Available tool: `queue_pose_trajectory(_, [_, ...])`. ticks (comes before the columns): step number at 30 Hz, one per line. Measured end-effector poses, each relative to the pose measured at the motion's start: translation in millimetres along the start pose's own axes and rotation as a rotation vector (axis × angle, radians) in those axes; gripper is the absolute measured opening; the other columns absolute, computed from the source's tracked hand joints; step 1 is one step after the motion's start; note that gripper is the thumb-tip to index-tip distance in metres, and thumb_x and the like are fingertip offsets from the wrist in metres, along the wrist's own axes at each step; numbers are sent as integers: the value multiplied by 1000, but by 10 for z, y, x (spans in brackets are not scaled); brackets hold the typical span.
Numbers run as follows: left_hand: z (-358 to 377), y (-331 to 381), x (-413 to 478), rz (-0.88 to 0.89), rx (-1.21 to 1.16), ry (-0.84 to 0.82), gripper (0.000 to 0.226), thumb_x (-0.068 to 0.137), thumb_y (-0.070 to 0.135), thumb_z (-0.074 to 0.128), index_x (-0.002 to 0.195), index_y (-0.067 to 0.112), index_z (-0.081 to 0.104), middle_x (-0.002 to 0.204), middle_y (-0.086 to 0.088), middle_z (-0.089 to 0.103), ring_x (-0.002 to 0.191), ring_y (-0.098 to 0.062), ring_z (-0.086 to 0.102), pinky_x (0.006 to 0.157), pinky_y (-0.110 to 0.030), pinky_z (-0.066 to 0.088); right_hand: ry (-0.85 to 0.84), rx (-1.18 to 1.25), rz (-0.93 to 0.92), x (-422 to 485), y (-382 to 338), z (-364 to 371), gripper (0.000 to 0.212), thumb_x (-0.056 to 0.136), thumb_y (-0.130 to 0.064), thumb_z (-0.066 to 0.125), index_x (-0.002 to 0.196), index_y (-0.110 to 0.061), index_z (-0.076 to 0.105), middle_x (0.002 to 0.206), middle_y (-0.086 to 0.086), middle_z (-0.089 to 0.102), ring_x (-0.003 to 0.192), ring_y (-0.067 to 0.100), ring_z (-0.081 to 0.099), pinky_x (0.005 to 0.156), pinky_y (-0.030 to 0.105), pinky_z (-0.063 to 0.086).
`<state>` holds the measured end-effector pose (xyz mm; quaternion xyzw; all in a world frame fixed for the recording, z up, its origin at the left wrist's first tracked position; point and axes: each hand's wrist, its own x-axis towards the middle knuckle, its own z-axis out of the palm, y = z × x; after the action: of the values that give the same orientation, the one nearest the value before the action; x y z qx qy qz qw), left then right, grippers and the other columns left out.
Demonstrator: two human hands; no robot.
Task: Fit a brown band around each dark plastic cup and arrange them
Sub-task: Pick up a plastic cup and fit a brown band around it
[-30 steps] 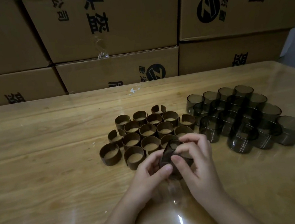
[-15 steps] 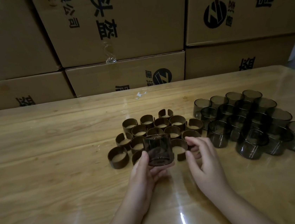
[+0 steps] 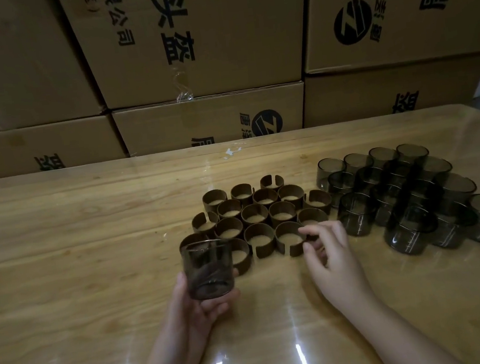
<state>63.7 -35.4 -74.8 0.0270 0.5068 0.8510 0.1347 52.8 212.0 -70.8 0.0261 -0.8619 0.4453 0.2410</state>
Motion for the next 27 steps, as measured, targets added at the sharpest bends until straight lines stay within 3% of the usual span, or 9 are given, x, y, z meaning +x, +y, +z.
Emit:
queue_pose_trajectory(3, [-18, 47, -62, -16, 7, -28, 70, 81, 57, 36, 126, 8, 56, 112, -21, 70, 80, -23, 73, 64, -25, 57, 9, -5, -5, -5, -18, 17, 27, 90, -8, 61, 115, -20, 62, 109, -17, 39, 96, -4, 50, 76, 17, 47])
queue_pose_trajectory(7, [336, 253, 113, 27, 101, -115, 84, 66, 68, 65, 127, 11, 56, 114, -22, 68, 89, -28, 71, 66, -26, 57, 6, -31, -13, -11, -21, 16, 26, 90, -10, 62, 113, -22, 62, 107, -22, 38, 96, -5, 49, 72, 15, 47])
queue_pose_trajectory(10, [677, 378, 383, 49, 199, -166, 83, 66, 69, 57, 129, 15, 53, 115, -17, 69, 97, -26, 70, 74, -26, 55, -4, -46, -21, -21, -7, 11, 25, 90, -12, 62, 111, -25, 62, 107, -21, 39, 94, -5, 49, 74, 11, 46])
queue_pose_trajectory(15, [1004, 397, 721, 8, 298, -225, 58, 77, 66, 49, 117, 26, 64, 116, -14, 70, 101, -24, 69, 79, -23, 55, 30, -27, -53, -19, -5, 33, 24, 88, -6, 64, 103, -24, 63, 108, -17, 44, 92, -3, 53, 72, 7, 43])
queue_pose_trajectory(19, [793, 266, 765, -52, 231, -228, 69, 77, 67, 52, 128, 21, 56, 121, -13, 67, 106, -25, 67, 79, -22, 54, 17, -45, -72, -2, 2, 32, 26, 89, -8, 63, 102, -31, 60, 108, -24, 42, 93, -1, 53, 73, 10, 44])
queue_pose_trajectory(22, [603, 212, 709, -35, 94, -214, 80, 73, 70, 63, 132, 17, 55, 123, -19, 65, 104, -28, 68, 78, -26, 55, 7, -133, -98, 16, 0, 31, 26, 89, -4, 61, 106, -23, 67, 105, -22, 44, 98, 3, 52, 76, 17, 47])
queue_pose_trajectory(27, [521, 140, 507, -54, 11, -232, 74, 73, 65, 64, 129, 17, 58, 124, -20, 64, 103, -27, 68, 77, -27, 55, -41, -228, -78, 13, -26, 2, 36, 90, -6, 60, 121, -24, 64, 112, -18, 45, 105, 3, 46, 81, 9, 36])
